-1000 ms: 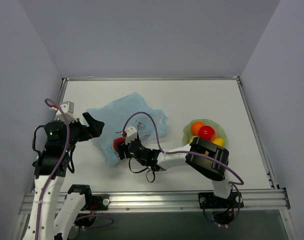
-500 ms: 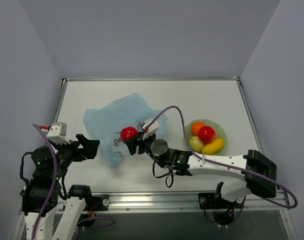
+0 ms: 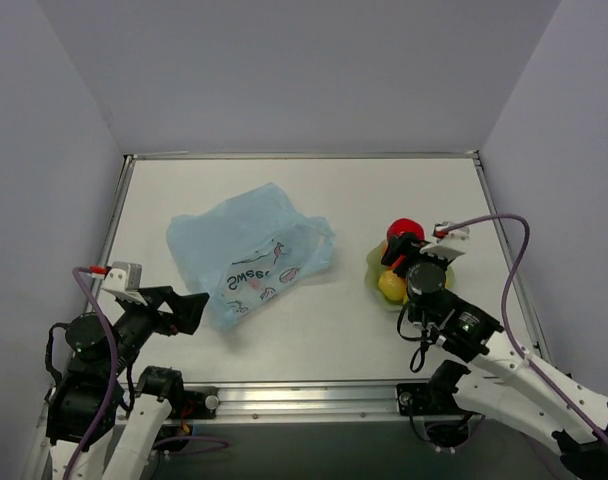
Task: Take the fake fruits out of the plastic bag
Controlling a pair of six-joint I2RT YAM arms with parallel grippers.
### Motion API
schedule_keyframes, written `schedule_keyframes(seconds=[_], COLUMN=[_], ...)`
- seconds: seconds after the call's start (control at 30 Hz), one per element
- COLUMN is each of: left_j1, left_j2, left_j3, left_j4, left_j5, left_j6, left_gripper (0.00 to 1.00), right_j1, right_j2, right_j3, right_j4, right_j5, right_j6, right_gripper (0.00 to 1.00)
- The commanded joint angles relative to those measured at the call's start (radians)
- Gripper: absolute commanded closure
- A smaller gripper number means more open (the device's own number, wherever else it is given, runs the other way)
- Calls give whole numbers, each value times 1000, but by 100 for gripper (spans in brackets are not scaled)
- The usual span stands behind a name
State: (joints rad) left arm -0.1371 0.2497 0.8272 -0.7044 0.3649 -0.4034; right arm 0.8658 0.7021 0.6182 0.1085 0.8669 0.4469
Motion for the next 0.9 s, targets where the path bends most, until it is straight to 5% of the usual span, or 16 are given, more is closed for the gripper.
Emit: schedule_keyframes(seconds=[0.0, 0.47, 0.87], left_j1=[-25, -52, -45], left_j2=[-29, -69, -49], left_j3=[7, 0, -3], left_j4=[45, 43, 43], left_j5=[-38, -78, -78], left_j6=[-3, -12, -14], left_gripper=[6, 6, 6], right_j1=[-96, -99, -96], right_j2=[127, 333, 321], right_j3=[38, 11, -58], right_j4=[-104, -49, -69], right_j5=[-173, -266, -243], right_j6=[10, -31, 162], right_gripper=[67, 65, 61])
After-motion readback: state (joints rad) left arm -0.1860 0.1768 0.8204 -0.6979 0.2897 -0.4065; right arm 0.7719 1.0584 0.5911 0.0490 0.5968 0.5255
